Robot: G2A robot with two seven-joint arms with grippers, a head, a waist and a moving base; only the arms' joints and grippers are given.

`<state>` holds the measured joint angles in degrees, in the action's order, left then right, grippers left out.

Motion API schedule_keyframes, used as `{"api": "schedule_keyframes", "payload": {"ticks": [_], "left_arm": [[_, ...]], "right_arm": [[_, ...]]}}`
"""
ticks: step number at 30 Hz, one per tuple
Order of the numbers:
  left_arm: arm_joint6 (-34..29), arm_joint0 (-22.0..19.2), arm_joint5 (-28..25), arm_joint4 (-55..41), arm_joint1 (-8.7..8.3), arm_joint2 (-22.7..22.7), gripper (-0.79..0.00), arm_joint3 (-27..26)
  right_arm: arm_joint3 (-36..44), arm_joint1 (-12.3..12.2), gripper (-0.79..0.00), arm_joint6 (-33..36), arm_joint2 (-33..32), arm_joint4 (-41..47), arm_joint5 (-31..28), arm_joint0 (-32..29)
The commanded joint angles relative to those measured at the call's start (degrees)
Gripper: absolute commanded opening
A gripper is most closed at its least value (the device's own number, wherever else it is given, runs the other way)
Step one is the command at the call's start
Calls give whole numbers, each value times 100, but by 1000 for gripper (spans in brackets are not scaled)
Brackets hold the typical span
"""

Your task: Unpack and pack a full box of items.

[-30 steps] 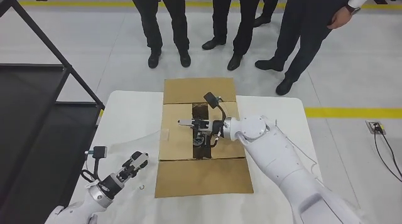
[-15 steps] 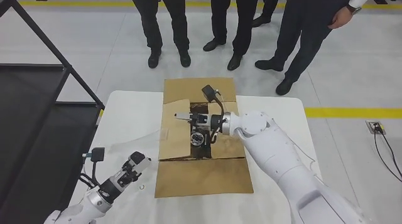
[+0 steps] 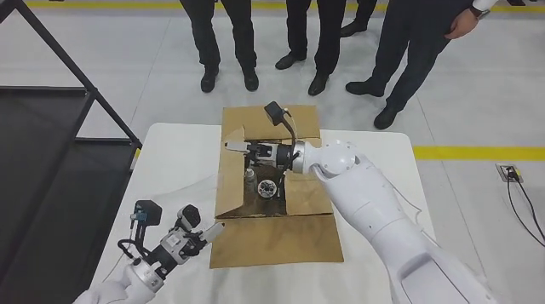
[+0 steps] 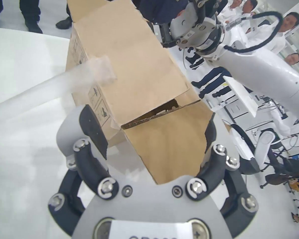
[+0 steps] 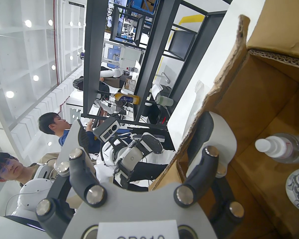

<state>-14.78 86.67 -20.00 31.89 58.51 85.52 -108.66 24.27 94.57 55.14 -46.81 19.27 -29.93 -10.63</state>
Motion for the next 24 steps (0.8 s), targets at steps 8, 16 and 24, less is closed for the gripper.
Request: {"api": "schedule_keyframes", "payload": {"ticks": [8, 16, 24], "left_arm": [[586, -433, 776, 1055, 117, -592, 0, 162], [1209, -651, 1324, 1443, 230, -899, 0, 317], [1415, -606, 1529, 1234, 289, -796, 0, 348]], "right_arm": [[-22, 142, 0, 316, 36, 86, -71, 117], [-118, 263, 0, 504, 111, -3, -146, 230], [-199, 347, 0, 821, 106, 50, -373, 302]]}}
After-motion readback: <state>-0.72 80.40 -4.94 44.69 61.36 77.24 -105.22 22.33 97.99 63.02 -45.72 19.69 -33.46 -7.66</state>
